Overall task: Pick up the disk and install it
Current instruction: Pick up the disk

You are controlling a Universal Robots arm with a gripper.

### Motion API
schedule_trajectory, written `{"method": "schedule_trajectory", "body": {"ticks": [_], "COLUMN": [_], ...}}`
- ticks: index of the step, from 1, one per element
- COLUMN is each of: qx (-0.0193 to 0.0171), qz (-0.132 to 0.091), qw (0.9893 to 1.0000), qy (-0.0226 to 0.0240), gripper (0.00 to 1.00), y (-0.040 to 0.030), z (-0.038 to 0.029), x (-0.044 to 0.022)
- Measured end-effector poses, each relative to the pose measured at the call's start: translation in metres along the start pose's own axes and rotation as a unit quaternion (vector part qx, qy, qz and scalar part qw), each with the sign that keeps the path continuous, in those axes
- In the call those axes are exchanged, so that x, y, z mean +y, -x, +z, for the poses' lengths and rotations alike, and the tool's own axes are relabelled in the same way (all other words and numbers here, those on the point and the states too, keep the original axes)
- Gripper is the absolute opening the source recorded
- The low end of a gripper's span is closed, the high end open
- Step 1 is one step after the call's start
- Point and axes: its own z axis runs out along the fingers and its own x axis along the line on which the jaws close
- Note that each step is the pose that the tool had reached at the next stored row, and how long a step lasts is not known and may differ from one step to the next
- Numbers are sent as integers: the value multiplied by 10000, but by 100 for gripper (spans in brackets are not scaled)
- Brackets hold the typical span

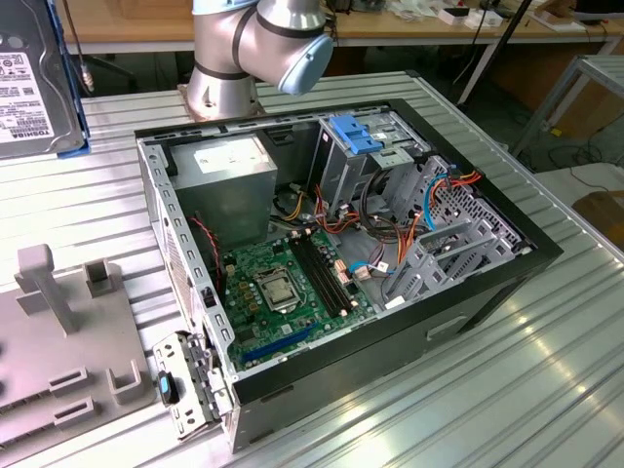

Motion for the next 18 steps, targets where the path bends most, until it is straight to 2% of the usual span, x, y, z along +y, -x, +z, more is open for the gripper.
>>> {"method": "schedule_trajectory", "body": {"ticks": [8, 14, 18], "qx": [0, 0, 0], "qz": [0, 0, 0], "qw": [10000, 10000, 10000], "qy": [0, 0, 0], "gripper": [37, 37, 37], "y": [0, 1, 1], "z": [6, 15, 19], "x": [-147, -350, -429]}}
